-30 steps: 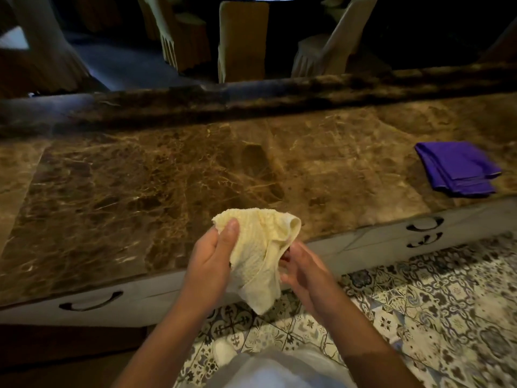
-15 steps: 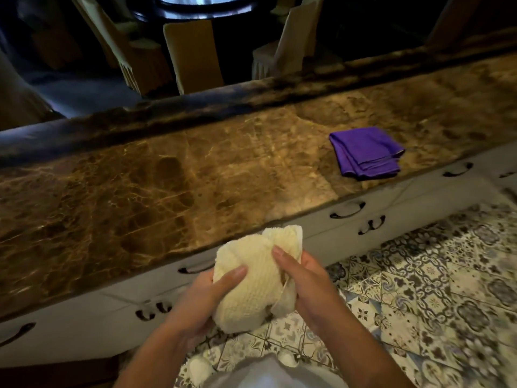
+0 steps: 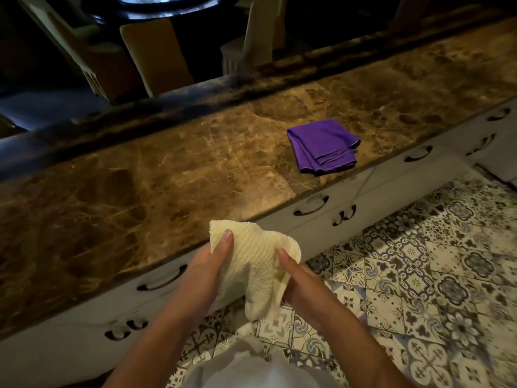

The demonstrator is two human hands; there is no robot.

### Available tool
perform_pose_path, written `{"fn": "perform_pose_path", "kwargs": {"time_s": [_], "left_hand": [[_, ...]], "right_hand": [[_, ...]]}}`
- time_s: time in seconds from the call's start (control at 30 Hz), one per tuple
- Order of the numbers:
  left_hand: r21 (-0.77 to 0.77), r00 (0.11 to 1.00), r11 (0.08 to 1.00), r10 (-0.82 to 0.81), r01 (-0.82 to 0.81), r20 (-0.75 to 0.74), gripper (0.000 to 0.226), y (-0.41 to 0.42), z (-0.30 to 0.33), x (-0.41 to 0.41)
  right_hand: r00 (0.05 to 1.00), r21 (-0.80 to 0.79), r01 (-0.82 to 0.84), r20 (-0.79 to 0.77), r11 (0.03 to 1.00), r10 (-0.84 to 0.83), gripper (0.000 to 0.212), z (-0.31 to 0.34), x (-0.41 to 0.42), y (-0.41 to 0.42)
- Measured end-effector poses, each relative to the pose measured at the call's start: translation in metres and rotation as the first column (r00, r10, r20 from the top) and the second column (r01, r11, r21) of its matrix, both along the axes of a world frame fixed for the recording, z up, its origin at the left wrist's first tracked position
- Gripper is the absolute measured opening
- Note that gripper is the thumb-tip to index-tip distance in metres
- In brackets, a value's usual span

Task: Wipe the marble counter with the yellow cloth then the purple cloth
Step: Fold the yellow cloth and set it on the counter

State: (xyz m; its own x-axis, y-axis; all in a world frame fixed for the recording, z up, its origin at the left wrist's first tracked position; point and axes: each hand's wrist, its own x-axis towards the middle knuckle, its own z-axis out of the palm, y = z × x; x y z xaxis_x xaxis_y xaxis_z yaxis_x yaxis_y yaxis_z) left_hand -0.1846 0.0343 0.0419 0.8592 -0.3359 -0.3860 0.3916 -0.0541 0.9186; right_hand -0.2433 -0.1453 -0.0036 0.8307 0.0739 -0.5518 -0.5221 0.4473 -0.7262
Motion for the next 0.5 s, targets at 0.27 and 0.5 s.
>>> {"fn": "perform_pose_path", "kwargs": {"time_s": [0.27, 0.5], "left_hand": [[0.017, 0.995, 0.995, -0.094, 0.093, 0.025, 0.044, -0.015, -0.011, 0.059], [0.171, 0.955, 0.948, -0.287, 0.270, 0.080, 0.026, -0.015, -0.015, 0.133]], "right_hand": [[0.980, -0.194, 0.159, 0.149, 0.968, -0.131, 0.031, 0.007, 0.054, -0.035], [0.982, -0.371, 0.142, 0.172, 0.918, -0.082, 0.019, 0.022, 0.132, -0.047]]}}
